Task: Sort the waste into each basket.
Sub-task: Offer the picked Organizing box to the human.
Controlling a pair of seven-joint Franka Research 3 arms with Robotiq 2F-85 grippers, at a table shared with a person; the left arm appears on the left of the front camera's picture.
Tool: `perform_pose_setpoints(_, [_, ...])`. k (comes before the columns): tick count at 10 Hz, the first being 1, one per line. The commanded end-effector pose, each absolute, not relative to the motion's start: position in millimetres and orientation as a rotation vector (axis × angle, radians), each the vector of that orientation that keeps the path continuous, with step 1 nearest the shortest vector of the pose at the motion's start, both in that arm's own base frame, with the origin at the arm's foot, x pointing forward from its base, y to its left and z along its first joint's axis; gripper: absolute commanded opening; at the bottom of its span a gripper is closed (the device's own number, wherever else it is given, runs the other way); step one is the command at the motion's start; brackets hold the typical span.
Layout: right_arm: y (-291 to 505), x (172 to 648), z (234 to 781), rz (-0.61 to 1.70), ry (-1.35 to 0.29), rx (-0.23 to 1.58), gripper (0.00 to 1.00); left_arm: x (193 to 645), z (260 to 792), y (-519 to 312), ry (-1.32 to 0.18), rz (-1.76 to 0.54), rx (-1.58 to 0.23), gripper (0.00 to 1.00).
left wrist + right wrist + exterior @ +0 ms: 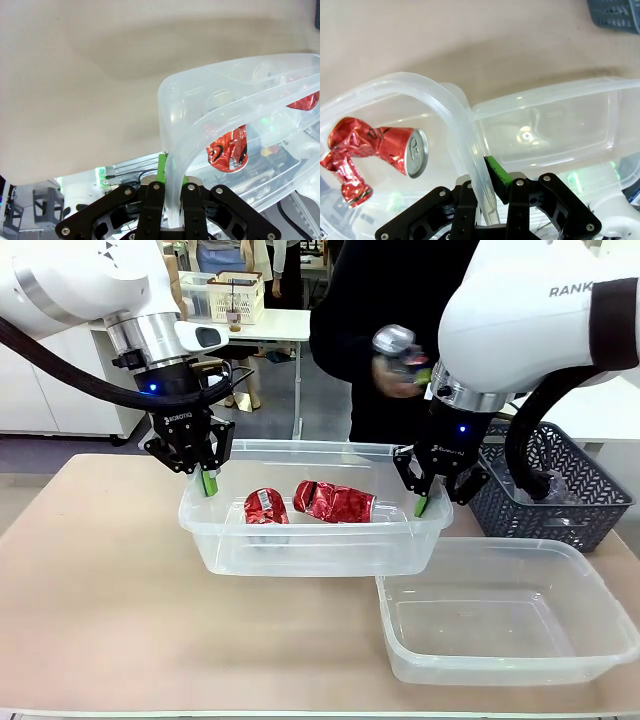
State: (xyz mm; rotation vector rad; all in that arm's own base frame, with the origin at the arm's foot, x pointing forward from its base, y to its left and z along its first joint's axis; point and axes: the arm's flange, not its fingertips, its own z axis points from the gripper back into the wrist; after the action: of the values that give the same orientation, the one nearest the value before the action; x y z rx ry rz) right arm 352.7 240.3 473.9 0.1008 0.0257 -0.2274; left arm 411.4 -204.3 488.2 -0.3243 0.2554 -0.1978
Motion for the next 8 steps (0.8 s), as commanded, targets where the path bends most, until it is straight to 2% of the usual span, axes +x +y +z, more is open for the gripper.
perform_pose_setpoints(1, [237.2,354.6,475.0,-0.238,0.018,0.107,0.06,407.9,491.4,-205.4,0.261,-0.213,-0.333,0.05])
perform_pose_setpoints(8, [237.2,354.6,475.0,-0.238,0.018,0.107,0.06,407.9,491.4,-205.4,0.261,-0.213,-0.333,0.05])
